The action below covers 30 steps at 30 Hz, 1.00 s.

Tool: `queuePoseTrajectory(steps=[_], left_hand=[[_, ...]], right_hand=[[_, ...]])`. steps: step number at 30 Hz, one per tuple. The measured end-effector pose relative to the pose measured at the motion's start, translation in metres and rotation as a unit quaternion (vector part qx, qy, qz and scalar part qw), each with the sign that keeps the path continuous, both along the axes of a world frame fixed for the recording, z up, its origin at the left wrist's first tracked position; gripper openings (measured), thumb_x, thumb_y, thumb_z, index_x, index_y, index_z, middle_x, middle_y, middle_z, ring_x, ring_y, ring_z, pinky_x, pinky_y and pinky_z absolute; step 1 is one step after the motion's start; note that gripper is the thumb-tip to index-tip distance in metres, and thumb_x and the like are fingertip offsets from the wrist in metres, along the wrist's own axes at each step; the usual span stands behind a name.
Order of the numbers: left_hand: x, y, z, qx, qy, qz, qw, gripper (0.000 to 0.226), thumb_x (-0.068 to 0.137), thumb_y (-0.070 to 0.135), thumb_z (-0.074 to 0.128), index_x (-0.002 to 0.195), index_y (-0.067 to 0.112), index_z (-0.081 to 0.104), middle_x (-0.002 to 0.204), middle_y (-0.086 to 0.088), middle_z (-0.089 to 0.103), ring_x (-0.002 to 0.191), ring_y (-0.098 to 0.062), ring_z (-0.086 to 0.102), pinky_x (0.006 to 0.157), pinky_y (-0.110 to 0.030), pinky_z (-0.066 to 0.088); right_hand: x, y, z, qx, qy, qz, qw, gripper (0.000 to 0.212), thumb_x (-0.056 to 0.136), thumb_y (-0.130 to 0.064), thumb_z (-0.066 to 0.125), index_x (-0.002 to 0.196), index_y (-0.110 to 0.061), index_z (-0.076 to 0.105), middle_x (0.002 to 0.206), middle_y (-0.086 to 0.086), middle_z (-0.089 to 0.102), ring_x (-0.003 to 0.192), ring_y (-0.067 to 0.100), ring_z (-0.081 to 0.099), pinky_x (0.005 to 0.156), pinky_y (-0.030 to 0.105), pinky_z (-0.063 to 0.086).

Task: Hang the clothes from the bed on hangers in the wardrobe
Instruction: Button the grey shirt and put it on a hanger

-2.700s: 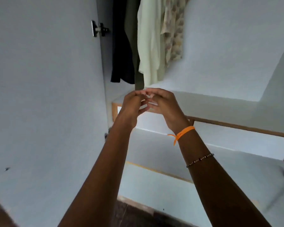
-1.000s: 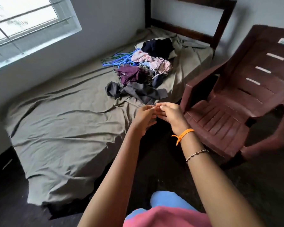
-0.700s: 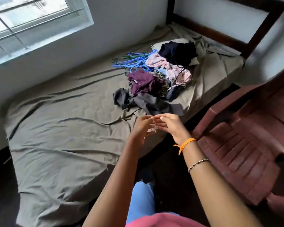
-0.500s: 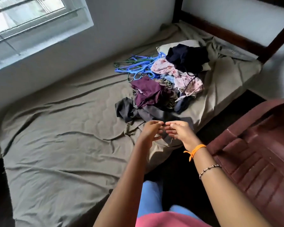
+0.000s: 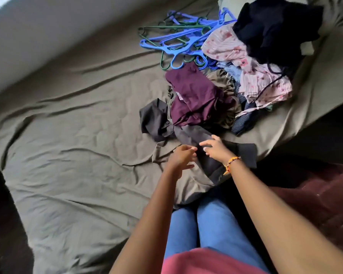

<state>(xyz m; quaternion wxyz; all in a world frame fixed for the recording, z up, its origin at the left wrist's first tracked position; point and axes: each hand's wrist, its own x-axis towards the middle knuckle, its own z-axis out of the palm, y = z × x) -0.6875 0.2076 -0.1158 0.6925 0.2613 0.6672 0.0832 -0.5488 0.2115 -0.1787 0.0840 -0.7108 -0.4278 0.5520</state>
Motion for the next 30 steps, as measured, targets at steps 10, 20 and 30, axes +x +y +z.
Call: queuePoseTrajectory(steps=[10,20,30], left_hand=[[-0.004,0.039,-0.037,-0.043,0.015,0.143,0.989,0.049,0.092,0.054,0.044,0.126,0.020,0.052,0.122,0.001,0.054,0.119,-0.020,0.047,0.096,-0.035,0.036],[0.019,0.122,0.040,0.058,0.034,0.234,0.970,0.035,0.091,0.008,0.045,0.122,-0.004,0.054,0.077,-0.004,0.054,0.066,-0.016,0.052,0.060,-0.025,0.044],[-0.026,0.127,0.193,0.388,-0.172,0.061,0.903,0.058,0.090,-0.014,0.042,0.050,0.019,0.068,0.053,0.013,0.061,0.051,0.004,0.055,0.055,-0.011,0.045]], right_hand=[[0.000,0.043,0.007,0.034,0.089,-0.032,0.995,0.042,0.074,0.004,0.070,0.057,-0.015,0.036,0.057,-0.003,0.033,0.055,0.009,0.030,0.050,0.019,0.027],[0.028,0.079,0.099,-0.043,0.314,-0.031,0.948,0.021,0.094,-0.031,0.049,0.082,-0.015,0.056,0.083,-0.001,0.056,0.074,0.008,0.051,0.078,0.027,0.044],[-0.015,0.175,0.208,-0.017,0.548,-0.235,0.803,0.073,0.090,-0.066,0.026,0.103,-0.011,0.072,0.101,0.013,0.069,0.095,0.025,0.065,0.086,0.036,0.054]])
